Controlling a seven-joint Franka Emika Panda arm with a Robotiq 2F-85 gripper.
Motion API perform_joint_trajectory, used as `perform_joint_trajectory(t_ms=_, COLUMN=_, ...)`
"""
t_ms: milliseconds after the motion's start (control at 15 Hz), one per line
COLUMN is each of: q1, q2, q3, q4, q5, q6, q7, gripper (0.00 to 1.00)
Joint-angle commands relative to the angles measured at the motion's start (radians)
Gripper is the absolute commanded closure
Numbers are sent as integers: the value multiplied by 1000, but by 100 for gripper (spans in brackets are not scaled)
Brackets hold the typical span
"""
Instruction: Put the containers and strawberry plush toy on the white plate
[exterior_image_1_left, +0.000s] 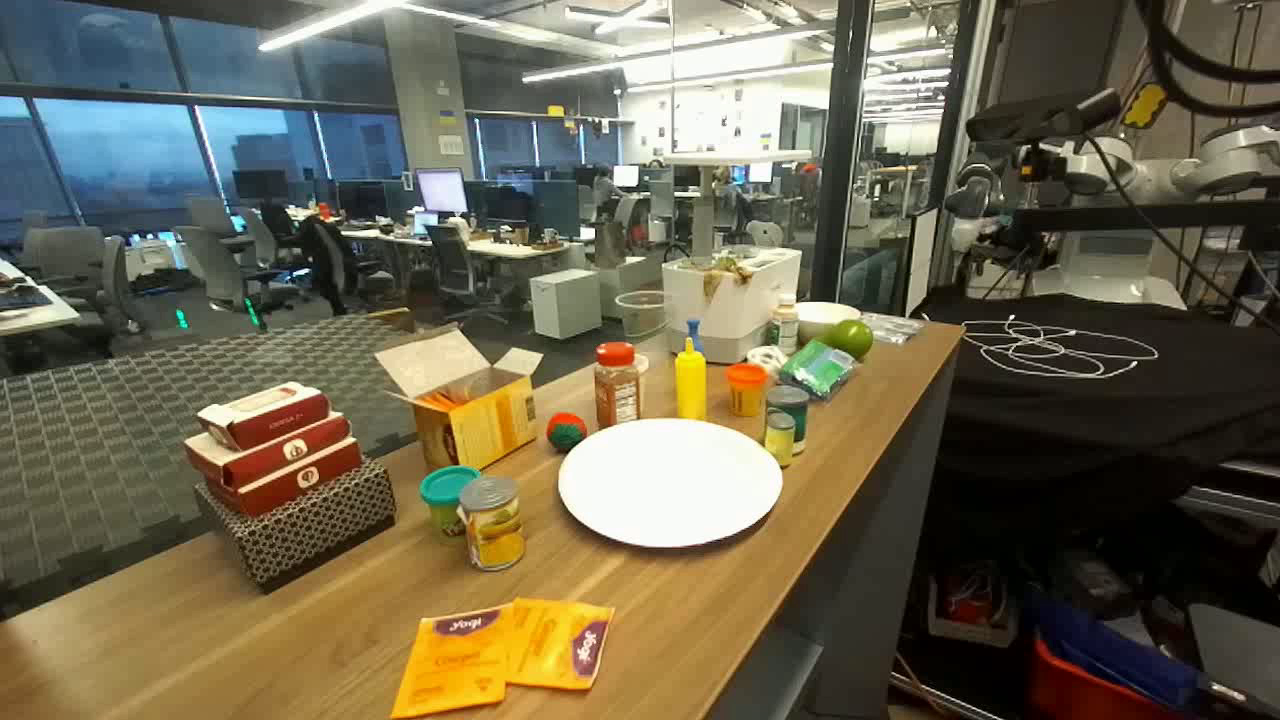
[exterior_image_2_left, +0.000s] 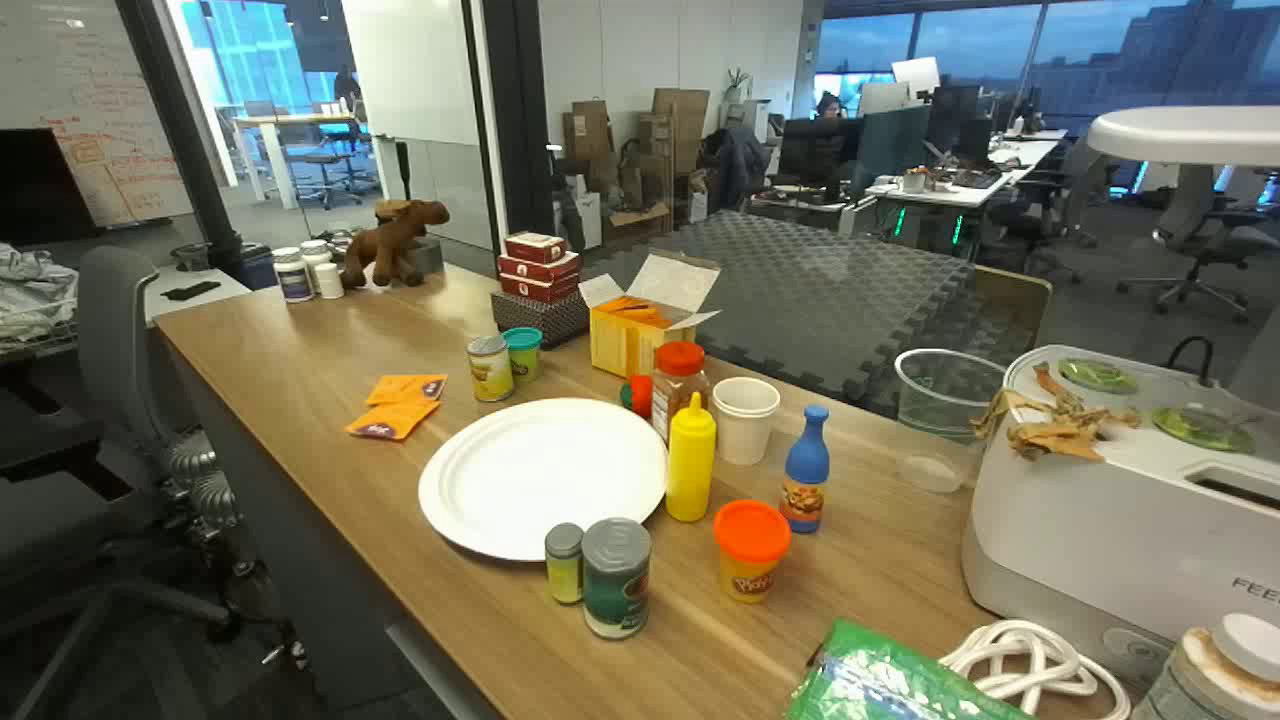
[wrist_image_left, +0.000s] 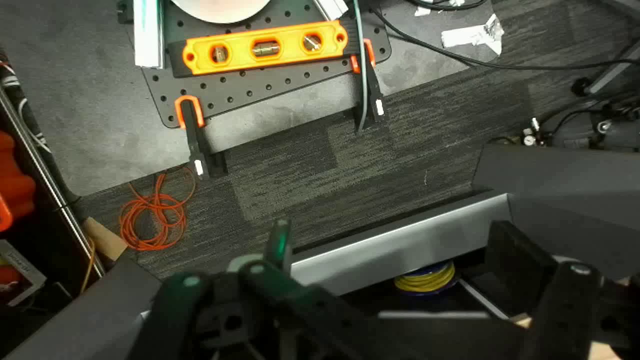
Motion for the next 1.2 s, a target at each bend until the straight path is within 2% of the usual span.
perform_joint_trajectory(t_ms=0, q1=-20, q2=0, q3=16, q4=3, q5=11, q6=-3, q7=-12, gripper=0)
perform_joint_trajectory(t_ms=333, q1=-20, q2=-2, q3=16, q4=4, q5=11, q6=-3, q7=-12, gripper=0)
perform_joint_trajectory(t_ms=533, q1=-24, q2=68, q3=39, q4=26, q5=10, q6=84, q7=6, gripper=0)
perform_joint_trajectory(t_ms=867, q1=-8, q2=317, q3=130, q4=108, q5=9, q6=388, q7=92, gripper=0)
perform_joint_trajectory(t_ms=1000, q1=-8, q2=434, q3=164, q4=162, q5=-6, q6=476, q7=139, gripper=0)
perform_joint_trajectory(t_ms=1133, q1=-6, q2=555, q3=189, q4=244, q5=-41, q6=513, q7=168, gripper=0)
